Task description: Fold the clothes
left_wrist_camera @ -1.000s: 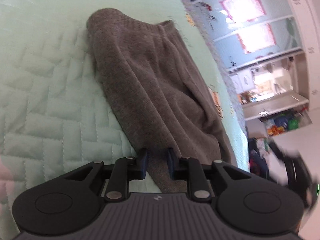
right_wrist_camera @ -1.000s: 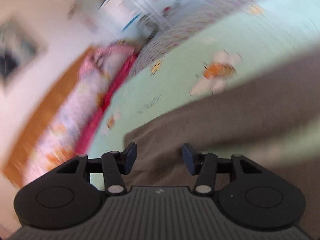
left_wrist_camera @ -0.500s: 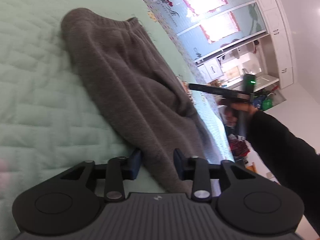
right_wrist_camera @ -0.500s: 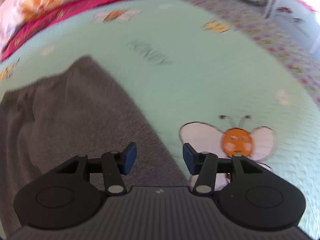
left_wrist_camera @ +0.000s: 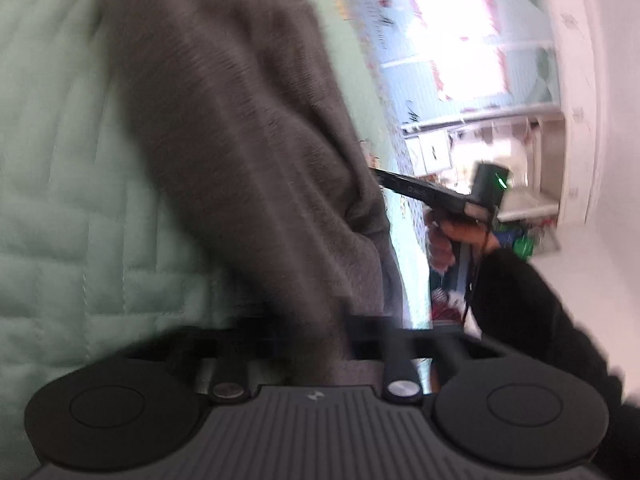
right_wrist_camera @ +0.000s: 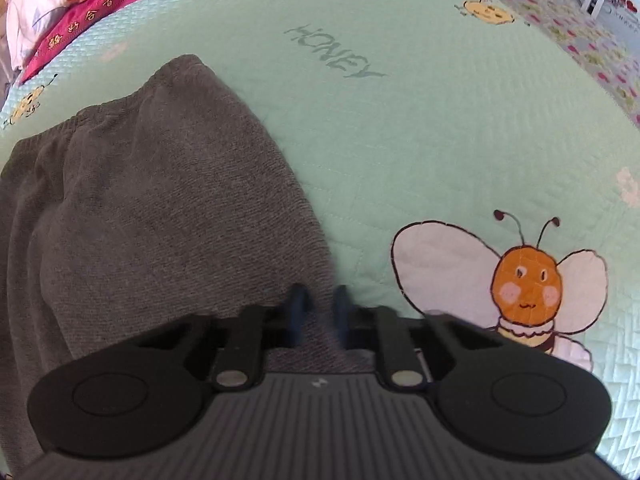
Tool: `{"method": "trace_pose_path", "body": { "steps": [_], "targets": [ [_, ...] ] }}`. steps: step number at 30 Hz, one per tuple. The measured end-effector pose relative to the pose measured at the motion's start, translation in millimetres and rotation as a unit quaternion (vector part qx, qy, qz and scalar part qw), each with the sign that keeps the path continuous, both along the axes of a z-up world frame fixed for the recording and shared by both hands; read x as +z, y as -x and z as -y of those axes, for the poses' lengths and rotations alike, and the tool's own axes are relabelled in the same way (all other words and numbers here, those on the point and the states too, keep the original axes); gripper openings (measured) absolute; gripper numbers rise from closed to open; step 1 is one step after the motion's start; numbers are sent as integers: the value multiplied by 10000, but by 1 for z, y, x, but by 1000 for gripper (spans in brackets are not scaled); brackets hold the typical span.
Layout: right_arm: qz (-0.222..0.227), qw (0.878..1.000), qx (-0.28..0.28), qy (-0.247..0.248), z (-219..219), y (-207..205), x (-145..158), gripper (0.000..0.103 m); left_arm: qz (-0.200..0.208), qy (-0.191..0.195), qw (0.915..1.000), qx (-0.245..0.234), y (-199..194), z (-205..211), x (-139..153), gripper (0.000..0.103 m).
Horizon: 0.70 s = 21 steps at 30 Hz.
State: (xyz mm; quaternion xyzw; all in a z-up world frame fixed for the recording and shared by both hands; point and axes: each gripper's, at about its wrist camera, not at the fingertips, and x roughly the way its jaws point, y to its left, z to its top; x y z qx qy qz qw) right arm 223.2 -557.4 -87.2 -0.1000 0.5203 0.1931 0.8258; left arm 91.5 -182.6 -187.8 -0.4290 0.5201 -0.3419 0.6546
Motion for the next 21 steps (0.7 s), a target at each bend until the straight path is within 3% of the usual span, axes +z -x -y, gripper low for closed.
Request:
{"method": "trace_pose_path", "body": {
  "steps": [3, 7, 9, 14, 18, 21],
  "targets": [
    [58, 9999, -110, -84, 4, 0, 1, 6, -187, -41, 9998, 72, 3, -4, -2, 5],
    [552, 9978, -362, 49, 16, -6, 10, 3, -252, -190, 9995, 35, 10, -13, -1, 5],
    [794, 9952, -559, 126, 23, -11, 10, 4, -154, -209, 9997, -37, 11, -14, -3, 5],
    [915, 9935, -605, 302, 22, -12, -5, 6, 91, -298, 9994, -180, 13, -14, 1, 6],
    [1263, 9877, -912, 169, 29, 7, 18, 30, 220, -316, 9989, -273, 11, -12, 1, 6],
    [1541, 9779, -1344, -432, 44, 47, 45, 40, 210, -274, 9990, -300, 11, -10, 0, 6]
  ]
}}
